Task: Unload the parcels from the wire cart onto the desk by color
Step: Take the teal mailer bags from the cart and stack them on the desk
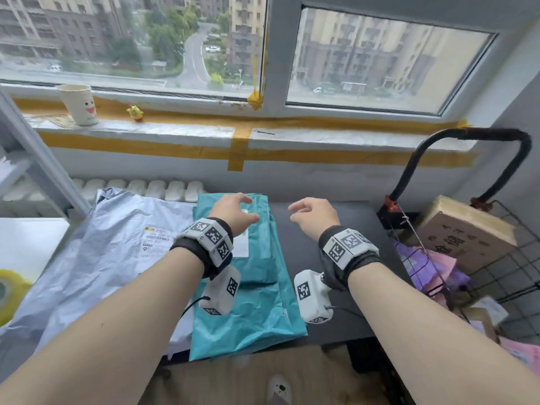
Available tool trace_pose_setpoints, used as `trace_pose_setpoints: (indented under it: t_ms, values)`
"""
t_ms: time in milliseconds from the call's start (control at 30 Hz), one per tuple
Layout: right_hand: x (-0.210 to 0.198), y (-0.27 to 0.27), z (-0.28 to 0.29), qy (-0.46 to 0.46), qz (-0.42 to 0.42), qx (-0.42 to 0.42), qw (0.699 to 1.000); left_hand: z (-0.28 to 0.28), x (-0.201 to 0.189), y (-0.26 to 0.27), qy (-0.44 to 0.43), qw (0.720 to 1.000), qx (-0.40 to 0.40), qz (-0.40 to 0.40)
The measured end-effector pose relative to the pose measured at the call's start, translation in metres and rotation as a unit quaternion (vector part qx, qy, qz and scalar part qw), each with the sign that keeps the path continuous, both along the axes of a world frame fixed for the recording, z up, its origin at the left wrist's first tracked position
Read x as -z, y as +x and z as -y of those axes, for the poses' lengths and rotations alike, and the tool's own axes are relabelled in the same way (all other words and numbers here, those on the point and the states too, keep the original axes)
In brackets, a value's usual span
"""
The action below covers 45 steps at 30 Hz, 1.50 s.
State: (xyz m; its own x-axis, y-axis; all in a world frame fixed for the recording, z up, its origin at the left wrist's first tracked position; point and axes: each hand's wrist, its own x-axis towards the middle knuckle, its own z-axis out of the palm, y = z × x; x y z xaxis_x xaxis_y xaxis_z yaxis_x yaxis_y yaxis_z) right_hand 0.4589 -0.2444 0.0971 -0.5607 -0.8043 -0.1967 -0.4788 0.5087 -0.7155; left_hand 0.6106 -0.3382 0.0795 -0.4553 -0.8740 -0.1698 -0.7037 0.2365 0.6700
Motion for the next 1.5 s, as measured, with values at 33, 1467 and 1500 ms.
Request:
trace_pose_setpoints:
  t_ms: [33, 1467, 1500]
  values:
    - [-0.001, 0.012, 0.006, -0.001, 0.007, -0.015, 1.0, 0.002, 0.001, 0.013, 0.004, 1.0, -0.015, 0.003]
    - [0.077, 0.21, 0.113, 0.168, -0.121, -0.354, 0.912, 0.057, 0.081, 0.251, 0.048, 0.917, -0.387, 0.084]
    - [0.074, 0.207, 0.111, 0.15, -0.111, -0.342, 0.921, 0.055, 0.078, 0.253, 0.049, 0.917, -0.387, 0.083]
